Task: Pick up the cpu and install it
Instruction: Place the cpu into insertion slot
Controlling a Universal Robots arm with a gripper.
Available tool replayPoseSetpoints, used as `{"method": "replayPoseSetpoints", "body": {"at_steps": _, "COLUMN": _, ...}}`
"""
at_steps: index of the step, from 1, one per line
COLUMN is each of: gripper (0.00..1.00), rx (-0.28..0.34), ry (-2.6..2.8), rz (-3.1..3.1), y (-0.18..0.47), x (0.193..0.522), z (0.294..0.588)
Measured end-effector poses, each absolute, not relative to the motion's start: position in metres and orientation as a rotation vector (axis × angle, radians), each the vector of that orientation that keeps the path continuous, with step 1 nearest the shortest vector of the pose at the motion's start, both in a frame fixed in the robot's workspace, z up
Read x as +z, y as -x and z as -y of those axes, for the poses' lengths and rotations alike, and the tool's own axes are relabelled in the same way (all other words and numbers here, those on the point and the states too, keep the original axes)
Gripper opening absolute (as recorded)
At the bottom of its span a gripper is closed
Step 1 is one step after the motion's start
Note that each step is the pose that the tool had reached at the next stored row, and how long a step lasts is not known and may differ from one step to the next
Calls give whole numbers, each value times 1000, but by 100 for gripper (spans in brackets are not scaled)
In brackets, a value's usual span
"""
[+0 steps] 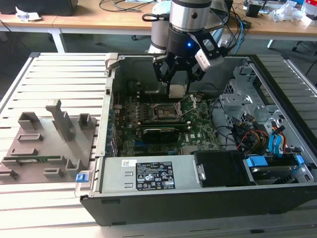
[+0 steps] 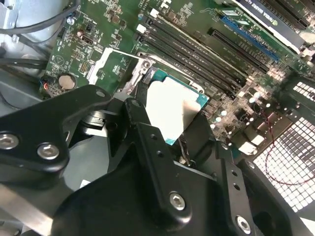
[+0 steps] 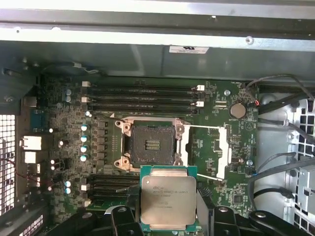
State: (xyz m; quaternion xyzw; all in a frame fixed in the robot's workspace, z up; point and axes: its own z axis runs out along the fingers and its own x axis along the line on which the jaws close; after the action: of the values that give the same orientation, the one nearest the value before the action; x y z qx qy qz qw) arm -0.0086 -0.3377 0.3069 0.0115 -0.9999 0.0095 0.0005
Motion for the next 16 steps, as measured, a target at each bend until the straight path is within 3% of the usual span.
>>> {"method": "replayPoseSetpoints", "body": {"at_steps": 16, "gripper": 55, "rx": 53, "ry": 419, "rz": 3109, "y": 9, "x": 306, "z": 338}}
